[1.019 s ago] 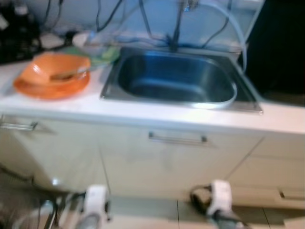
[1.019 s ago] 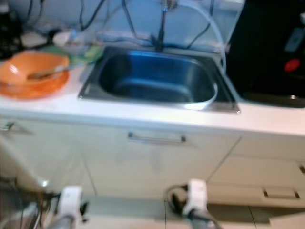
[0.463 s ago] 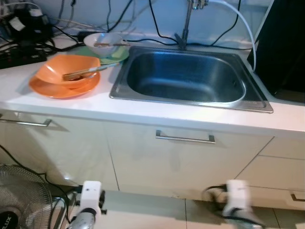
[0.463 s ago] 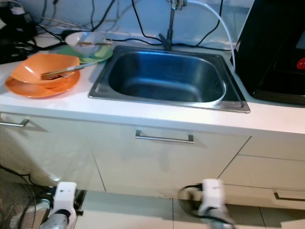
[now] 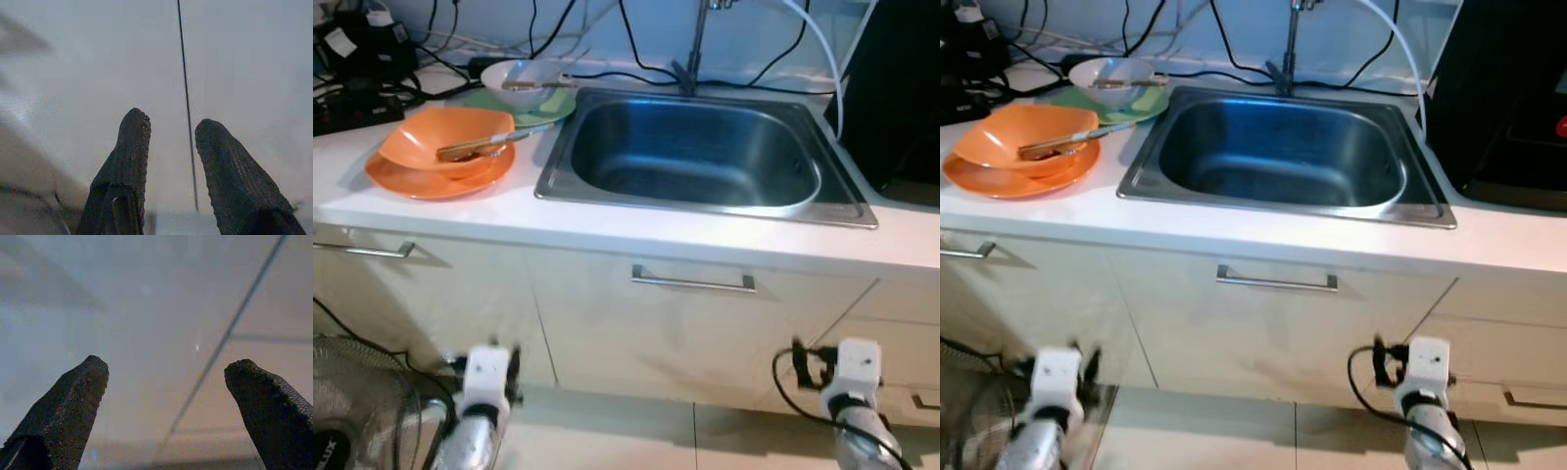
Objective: Kitchen organization
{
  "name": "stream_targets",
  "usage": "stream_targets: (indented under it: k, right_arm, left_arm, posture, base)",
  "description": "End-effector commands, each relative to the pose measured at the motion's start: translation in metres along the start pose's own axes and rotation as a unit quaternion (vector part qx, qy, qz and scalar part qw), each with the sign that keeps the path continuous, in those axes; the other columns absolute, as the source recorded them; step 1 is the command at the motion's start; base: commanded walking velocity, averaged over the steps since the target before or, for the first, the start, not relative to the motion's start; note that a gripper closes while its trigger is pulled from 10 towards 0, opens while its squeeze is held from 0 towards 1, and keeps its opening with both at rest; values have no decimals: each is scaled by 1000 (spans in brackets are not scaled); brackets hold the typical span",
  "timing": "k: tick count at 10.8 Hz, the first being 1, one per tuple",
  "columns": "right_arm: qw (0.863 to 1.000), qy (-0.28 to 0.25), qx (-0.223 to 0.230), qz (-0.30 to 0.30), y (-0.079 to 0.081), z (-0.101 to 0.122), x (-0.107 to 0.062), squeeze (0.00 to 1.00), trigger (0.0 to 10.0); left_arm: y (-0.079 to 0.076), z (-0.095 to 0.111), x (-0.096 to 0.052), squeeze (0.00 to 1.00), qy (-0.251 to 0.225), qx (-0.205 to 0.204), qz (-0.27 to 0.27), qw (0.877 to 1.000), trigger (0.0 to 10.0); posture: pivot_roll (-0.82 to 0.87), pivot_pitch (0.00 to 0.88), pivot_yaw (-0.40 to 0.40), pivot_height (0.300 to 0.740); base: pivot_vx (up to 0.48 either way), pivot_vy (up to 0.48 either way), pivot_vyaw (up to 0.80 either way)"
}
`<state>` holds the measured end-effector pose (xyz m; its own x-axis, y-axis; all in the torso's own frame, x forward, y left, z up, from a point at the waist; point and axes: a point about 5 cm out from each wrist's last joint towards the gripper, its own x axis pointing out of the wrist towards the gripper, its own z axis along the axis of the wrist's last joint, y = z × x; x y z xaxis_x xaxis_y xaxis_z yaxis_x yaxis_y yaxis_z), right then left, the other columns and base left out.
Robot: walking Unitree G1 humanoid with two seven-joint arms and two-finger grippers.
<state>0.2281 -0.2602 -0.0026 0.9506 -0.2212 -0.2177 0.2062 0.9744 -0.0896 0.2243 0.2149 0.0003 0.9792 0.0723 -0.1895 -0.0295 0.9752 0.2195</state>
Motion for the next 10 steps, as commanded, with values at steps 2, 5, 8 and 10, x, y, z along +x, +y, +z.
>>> stream_targets:
  k: [2,5,8,10]
  right_arm:
    - [999,-50,11,-17,-3,9,-11,0,10000]
    - [988,-148,10,-47,-11,55,-23,0,10000]
    - [973,-224,11,-56,-2,104,-24,0,10000]
    - [961,-271,10,-60,-1,146,-24,0,10000]
  left_arm:
    - [6,21,0,0,-52,9,14,998,10000]
    - [11,67,0,0,-142,23,32,989,10000]
    - [10,104,3,0,-199,40,32,979,10000]
    - [10,139,5,0,-247,47,36,967,10000]
  posture:
    - [149,59,-17,725]
    - [144,70,-10,725]
    - [140,67,-10,725]
    - [141,61,-14,725]
  base:
    - [0,0,0]
    - [0,0,0]
    - [0,0,0]
    - [0,0,0]
